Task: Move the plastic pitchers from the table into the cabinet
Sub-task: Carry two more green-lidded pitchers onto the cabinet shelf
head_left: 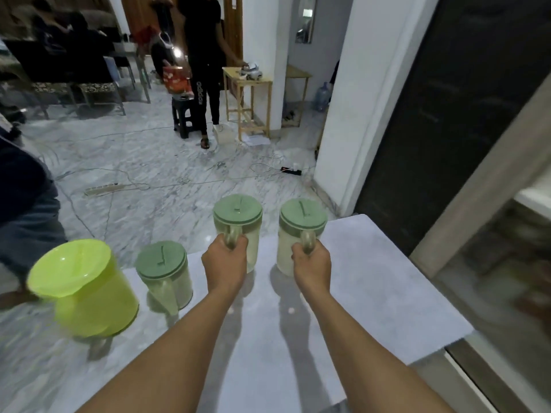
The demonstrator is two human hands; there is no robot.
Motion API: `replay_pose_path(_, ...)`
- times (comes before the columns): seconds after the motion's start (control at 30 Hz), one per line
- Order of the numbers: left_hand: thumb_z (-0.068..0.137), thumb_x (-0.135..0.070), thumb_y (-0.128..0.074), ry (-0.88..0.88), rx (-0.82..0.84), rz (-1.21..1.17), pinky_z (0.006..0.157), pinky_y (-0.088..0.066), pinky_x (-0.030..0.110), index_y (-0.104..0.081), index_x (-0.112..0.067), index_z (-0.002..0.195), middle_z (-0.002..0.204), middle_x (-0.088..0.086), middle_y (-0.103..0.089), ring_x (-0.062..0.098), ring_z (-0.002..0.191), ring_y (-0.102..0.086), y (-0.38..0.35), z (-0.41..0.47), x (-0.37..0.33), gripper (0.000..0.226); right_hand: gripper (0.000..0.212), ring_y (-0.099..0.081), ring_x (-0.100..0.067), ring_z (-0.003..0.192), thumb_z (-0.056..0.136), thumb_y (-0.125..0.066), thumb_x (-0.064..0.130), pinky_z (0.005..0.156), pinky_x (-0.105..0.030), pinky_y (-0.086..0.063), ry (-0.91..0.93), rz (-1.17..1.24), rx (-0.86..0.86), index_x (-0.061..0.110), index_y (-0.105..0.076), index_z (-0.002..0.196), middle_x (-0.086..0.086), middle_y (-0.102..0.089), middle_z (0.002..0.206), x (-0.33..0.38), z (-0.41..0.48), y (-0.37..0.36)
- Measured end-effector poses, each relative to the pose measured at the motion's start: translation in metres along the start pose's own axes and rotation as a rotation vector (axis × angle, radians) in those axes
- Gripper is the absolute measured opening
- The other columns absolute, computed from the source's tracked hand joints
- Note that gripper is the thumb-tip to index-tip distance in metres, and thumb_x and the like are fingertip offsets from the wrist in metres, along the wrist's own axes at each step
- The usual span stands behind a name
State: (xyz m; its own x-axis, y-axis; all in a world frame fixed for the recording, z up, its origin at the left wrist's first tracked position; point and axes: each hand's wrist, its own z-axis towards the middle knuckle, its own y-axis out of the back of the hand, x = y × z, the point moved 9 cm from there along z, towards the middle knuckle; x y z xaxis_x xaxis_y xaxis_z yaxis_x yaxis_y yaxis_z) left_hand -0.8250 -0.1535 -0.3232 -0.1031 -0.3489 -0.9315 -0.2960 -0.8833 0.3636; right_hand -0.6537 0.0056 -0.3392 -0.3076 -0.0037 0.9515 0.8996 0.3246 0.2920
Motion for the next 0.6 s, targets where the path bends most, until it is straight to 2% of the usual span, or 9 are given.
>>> replay_pose_path(0.07, 0.087, -0.036, -0.059, -0.052, 0.051, -0.063, 0.053, -0.037, 0.025, -0.062, -0.005, 0.079, 0.073, 0.011, -0.067, 0.025, 0.071, -0.061, 0.004, -0.011, -0.030, 0.032, 0.014, -0.060, -0.023, 0.070, 0.089, -0.059, 0.021, 0.060, -0.030, -0.043, 0.000, 0.033, -0.069, 0.012, -0.057, 0.079, -0.008, -0.066, 0.078, 0.023, -0.015, 0.032)
replay_pose_path(0.23, 0.084, -0.033, -0.060, -0.192, 0.140, -0.171, 0.055, -0.041, 0.035, -0.060, -0.002, 0.077, 0.071, 0.014, -0.064, 0.031, 0.070, -0.060, 0.012, -0.056, -0.124, 0.032, 0.016, -0.055, -0.024, 0.063, 0.086, -0.057, 0.017, 0.058, -0.032, -0.040, 0.080, 0.075, -0.284, 0.011, -0.052, 0.073, -0.010, -0.059, 0.071, 0.089, -0.068, 0.129)
replay_pose_path(0.37, 0.087, -0.026, -0.061, -0.265, 0.240, -0.233, 0.061, -0.034, 0.031, -0.060, -0.002, 0.078, 0.065, 0.004, -0.054, 0.023, 0.063, -0.050, 0.007, -0.114, -0.191, 0.025, 0.020, -0.043, -0.017, 0.056, 0.087, -0.059, 0.018, 0.052, -0.030, -0.033, 0.117, 0.055, -0.472, 0.010, -0.052, 0.069, -0.005, -0.051, 0.065, 0.125, -0.118, 0.209)
replay_pose_path(0.47, 0.087, -0.027, -0.063, -0.331, 0.304, -0.272, 0.055, -0.034, 0.029, -0.061, -0.003, 0.077, 0.070, 0.007, -0.057, 0.025, 0.067, -0.053, -0.002, -0.152, -0.228, 0.026, 0.018, -0.055, -0.021, 0.066, 0.087, -0.061, 0.024, 0.060, -0.031, -0.040, 0.131, 0.034, -0.586, 0.007, -0.066, 0.081, -0.007, -0.064, 0.074, 0.142, -0.151, 0.260)
replay_pose_path(0.53, 0.087, -0.029, -0.063, -0.386, 0.354, -0.301, 0.062, -0.037, 0.030, -0.061, -0.006, 0.078, 0.075, 0.008, -0.059, 0.026, 0.072, -0.054, -0.004, -0.185, -0.256, 0.025, 0.018, -0.058, -0.021, 0.069, 0.087, -0.063, 0.027, 0.064, -0.029, -0.041, 0.150, 0.031, -0.671, 0.010, -0.068, 0.084, -0.005, -0.067, 0.077, 0.153, -0.181, 0.300)
replay_pose_path(0.6, 0.087, -0.030, -0.062, -0.427, 0.418, -0.327, 0.067, -0.039, 0.032, -0.062, -0.008, 0.079, 0.076, 0.007, -0.059, 0.027, 0.075, -0.054, -0.011, -0.223, -0.279, 0.023, 0.015, -0.058, -0.019, 0.066, 0.086, -0.064, 0.026, 0.060, -0.029, -0.041, 0.164, 0.017, -0.755, 0.012, -0.066, 0.081, -0.001, -0.065, 0.073, 0.159, -0.215, 0.342)
